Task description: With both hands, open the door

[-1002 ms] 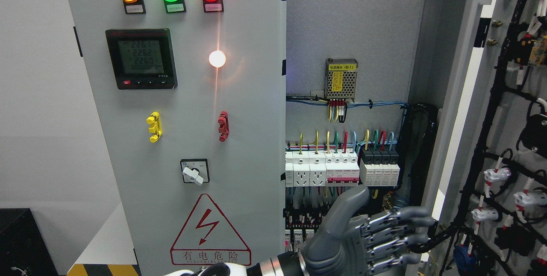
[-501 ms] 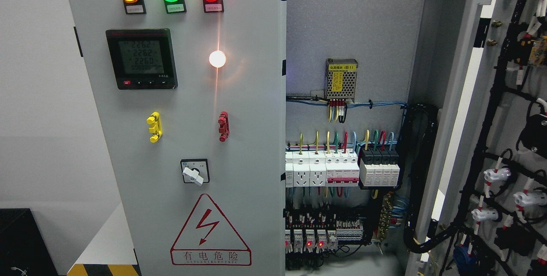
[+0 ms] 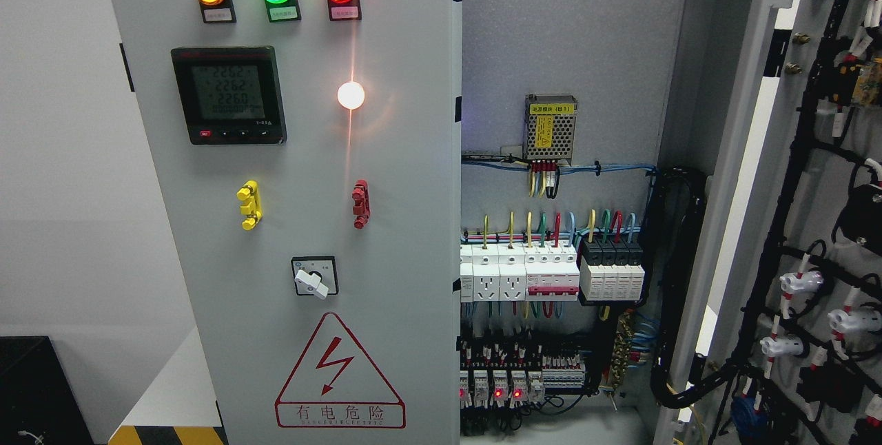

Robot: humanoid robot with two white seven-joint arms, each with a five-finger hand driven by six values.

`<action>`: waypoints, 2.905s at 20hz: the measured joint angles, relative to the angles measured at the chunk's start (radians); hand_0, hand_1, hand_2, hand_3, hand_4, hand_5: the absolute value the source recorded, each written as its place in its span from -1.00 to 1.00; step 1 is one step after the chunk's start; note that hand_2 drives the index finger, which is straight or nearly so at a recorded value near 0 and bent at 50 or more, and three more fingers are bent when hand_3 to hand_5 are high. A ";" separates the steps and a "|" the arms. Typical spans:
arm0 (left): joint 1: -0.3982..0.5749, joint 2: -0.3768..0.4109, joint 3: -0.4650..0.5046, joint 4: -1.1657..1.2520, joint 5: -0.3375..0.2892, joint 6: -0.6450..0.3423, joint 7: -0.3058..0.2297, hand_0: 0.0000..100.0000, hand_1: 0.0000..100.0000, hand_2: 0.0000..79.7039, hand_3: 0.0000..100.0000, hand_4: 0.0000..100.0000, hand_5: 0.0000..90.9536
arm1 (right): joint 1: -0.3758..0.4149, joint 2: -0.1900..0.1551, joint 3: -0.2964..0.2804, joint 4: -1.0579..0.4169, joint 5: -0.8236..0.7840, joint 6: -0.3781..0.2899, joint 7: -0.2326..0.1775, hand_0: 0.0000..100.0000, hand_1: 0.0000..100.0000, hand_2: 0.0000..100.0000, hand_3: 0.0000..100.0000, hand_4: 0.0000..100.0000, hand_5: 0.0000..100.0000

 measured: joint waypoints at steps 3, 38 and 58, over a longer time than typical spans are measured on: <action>0.058 -0.010 0.038 0.078 -0.010 -0.019 -0.028 -1.00 -1.00 -1.00 -1.00 -1.00 -1.00 | 0.000 0.000 0.000 0.000 0.000 0.000 0.000 -0.62 -1.00 -1.00 -1.00 -1.00 -1.00; 0.185 -0.372 0.343 1.325 -0.520 -0.120 -0.243 -1.00 -1.00 -1.00 -1.00 -1.00 -1.00 | 0.000 0.000 0.000 0.000 0.000 0.000 0.000 -0.62 -1.00 -1.00 -1.00 -1.00 -1.00; 0.172 -0.549 0.964 1.710 -1.121 -0.115 -0.167 -1.00 -1.00 -1.00 -1.00 -1.00 -1.00 | 0.000 0.000 0.000 0.000 0.000 0.000 -0.001 -0.62 -1.00 -1.00 -1.00 -1.00 -1.00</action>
